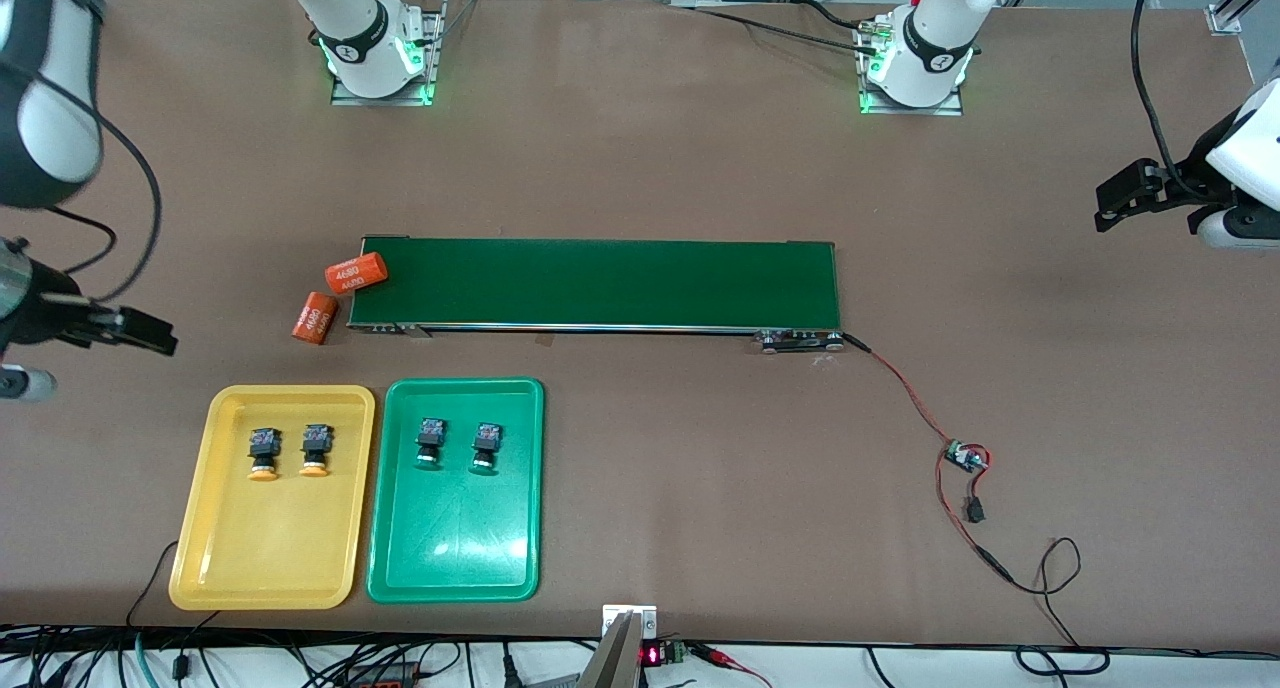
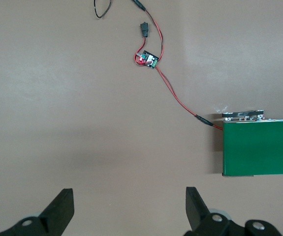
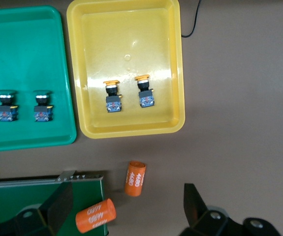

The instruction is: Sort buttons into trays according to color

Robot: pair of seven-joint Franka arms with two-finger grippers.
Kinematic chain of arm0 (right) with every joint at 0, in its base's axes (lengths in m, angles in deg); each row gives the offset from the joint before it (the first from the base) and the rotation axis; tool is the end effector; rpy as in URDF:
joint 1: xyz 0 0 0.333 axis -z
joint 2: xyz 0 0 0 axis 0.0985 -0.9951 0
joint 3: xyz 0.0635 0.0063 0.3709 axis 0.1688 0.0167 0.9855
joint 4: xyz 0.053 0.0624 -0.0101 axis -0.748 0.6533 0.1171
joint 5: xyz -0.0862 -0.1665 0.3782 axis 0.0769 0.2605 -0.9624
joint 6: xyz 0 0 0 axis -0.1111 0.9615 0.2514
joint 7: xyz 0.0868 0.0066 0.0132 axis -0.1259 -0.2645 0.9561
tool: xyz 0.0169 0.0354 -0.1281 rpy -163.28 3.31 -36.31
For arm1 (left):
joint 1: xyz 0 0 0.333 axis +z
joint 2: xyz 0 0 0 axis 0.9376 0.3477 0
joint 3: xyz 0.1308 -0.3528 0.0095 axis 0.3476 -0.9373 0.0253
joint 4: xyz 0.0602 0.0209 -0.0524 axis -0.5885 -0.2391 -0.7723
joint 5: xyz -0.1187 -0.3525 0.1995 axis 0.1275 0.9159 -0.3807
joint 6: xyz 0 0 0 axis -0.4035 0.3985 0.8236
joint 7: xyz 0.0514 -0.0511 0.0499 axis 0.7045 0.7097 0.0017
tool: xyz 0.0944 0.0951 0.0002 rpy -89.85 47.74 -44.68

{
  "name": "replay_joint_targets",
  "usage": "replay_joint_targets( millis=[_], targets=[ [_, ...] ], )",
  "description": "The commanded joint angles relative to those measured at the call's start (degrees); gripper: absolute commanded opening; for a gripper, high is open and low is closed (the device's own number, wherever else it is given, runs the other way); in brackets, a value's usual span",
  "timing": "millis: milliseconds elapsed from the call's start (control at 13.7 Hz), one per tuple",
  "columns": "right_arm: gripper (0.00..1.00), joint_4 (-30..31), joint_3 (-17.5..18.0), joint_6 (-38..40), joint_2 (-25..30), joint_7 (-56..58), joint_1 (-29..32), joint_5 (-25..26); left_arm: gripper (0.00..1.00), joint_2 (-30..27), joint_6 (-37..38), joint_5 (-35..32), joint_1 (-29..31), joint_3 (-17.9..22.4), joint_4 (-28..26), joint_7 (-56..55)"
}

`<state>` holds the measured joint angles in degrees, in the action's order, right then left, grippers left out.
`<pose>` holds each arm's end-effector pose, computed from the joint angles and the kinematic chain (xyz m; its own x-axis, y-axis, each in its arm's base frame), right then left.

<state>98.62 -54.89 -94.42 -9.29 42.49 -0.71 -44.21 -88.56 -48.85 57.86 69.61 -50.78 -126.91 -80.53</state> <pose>0.7098 -0.0339 0.5695 0.9970 -0.0735 0.0228 -0.0742 -0.9968 0.0292 0.5847 0.0033 0.6391 0.9991 -0.0358 -0.0219 -0.0367 -0.9984 -0.0437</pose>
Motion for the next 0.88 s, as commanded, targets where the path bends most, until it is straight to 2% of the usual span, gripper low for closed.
replay_joint_targets(
  millis=[0,219,438,657,803],
  targets=[
    [1.0,4.06,5.9,1.1,5.51,0.72,7.15,0.95,1.0,-0.08,0.93,-0.18,0.22,-0.16,0.88,0.87],
    [1.0,5.47,4.49,7.16,8.33,0.37,7.33,0.5,1.0,-0.08,1.01,-0.18,0.22,-0.16,0.88,0.87],
    [1.0,9.41,4.66,5.86,11.66,0.64,6.89,1.12,1.0,-0.08,0.93,-0.18,0.22,-0.16,0.88,0.87],
    [1.0,17.59,5.19,1.28,17.29,0.99,6.19,1.38,1.0,-0.08,1.01,-0.18,0.22,-0.16,0.88,0.87],
    [1.0,17.43,5.19,2.85,17.47,1.16,6.18,1.38,1.0,-0.08,0.93,-0.18,0.22,-0.16,0.88,0.87]
  ],
)
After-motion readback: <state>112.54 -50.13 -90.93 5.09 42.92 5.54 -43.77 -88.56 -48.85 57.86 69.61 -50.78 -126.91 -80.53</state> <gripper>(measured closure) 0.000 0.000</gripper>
